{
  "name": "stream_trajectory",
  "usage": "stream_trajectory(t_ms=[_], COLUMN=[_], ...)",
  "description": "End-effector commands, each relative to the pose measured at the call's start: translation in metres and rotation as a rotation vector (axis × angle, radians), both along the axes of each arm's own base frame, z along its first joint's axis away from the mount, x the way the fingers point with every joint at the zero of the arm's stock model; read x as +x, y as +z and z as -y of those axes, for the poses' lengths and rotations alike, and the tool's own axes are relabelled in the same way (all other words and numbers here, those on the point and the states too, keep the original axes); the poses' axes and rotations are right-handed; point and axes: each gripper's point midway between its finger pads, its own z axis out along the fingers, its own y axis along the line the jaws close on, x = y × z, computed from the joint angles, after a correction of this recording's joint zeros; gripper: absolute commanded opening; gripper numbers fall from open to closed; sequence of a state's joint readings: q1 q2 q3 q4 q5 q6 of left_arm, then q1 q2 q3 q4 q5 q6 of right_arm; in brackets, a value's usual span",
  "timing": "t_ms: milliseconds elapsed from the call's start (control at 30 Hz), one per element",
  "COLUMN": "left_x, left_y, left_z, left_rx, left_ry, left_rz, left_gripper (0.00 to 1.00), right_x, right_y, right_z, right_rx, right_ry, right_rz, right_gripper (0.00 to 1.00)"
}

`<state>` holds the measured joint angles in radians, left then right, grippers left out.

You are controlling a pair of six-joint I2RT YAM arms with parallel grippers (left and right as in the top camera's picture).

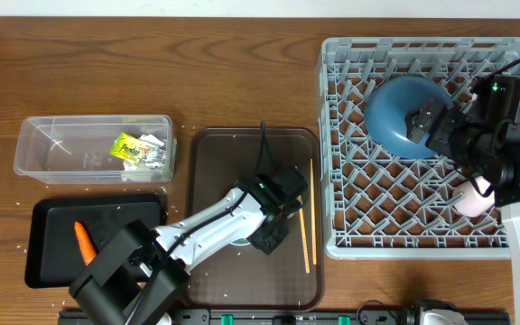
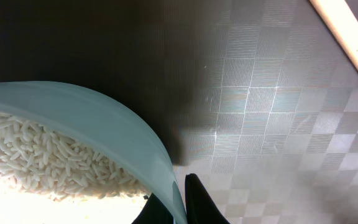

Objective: Sort waste into correct bins and load items into the dishwasher rack

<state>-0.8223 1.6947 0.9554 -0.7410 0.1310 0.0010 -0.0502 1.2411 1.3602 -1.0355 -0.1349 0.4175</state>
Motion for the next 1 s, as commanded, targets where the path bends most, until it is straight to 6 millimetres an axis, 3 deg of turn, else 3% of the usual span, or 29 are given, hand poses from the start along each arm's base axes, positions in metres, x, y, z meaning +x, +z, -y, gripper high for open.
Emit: stream_trajectory(t_ms=[0, 133, 367, 633, 767, 967], left_x=[-0.006, 0.002, 0.018, 0.032, 0.031, 0.030], left_y=[-0.005, 0.009, 0.055, 0.087, 0.087, 0.068], left_z=[-0.003, -0.006, -0.001, -0.016, -0.014, 0.000], left_rx=[0.014, 0.041, 0.009, 0.002, -0.018, -0.028], left_ry=[-0.009, 0.066, 0.152, 0.320, 0.324, 0.341], left_rz=[-0.032, 0.007, 0.093, 0.166, 0.155, 0.119], left_gripper=[0.06, 0.06, 0.06, 0.06, 0.06, 0.06], right_x=[-0.002, -0.002, -0.001, -0.002, -0.001, -0.001], right_y=[0.006, 0.006, 0.006, 0.006, 0.006, 0.006], right_z=[0.000, 0.000, 0.000, 0.000, 0.000, 0.000], right_rx=[0.012, 0.010, 0.010, 0.010, 0.010, 0.010], right_ry=[-0.012, -0.010, -0.010, -0.010, -0.010, -0.010], right_rz=[0.013, 0.014, 0.015, 0.014, 0.015, 0.017], right_gripper=[0.99, 0.99, 0.99, 0.99, 0.99, 0.99])
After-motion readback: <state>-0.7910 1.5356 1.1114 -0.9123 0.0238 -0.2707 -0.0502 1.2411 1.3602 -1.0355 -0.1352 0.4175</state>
